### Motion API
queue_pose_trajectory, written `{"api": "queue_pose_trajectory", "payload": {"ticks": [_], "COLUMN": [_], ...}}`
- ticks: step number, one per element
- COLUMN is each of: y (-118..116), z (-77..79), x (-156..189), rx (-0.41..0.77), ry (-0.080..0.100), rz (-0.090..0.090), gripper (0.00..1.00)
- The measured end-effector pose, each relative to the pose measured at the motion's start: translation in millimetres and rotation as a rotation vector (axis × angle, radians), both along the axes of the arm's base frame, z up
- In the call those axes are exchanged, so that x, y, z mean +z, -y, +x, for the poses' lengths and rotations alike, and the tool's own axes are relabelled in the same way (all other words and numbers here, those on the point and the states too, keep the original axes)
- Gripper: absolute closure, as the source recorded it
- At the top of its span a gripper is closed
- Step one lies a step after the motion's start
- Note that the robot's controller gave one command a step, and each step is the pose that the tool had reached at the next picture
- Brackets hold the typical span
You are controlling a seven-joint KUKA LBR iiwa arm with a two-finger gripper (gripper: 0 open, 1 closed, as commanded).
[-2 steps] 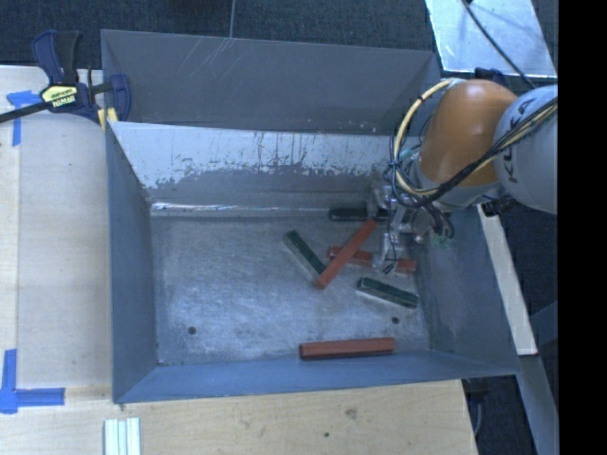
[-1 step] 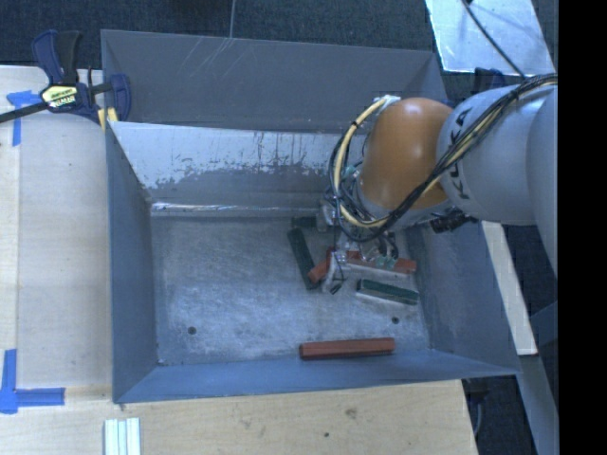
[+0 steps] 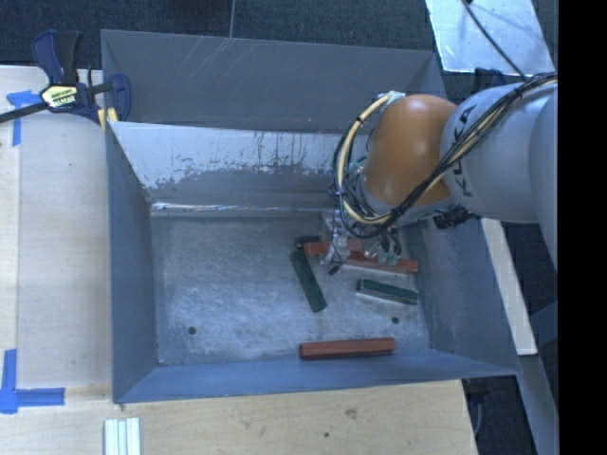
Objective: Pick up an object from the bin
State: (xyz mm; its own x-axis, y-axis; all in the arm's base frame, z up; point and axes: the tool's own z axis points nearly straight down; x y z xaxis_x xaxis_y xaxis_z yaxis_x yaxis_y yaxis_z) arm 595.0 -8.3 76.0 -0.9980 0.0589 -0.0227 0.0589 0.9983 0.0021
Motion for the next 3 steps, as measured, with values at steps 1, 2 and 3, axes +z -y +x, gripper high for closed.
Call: {"api": "queue_pose_trajectory", "payload": {"ticks": [1,2,3], "y": [0.3,0.2,-19.3], "z": [-4.9,-3.0,-12.1], "x": [-4.9,-3.1,134.9], "rx": [0.000,-0.001,-0.005], "ry": [-0.017,-0.011,-0.011], "rz": [-0.001,0.000,0.000], "gripper": [0.00,1.00,1.00]}}
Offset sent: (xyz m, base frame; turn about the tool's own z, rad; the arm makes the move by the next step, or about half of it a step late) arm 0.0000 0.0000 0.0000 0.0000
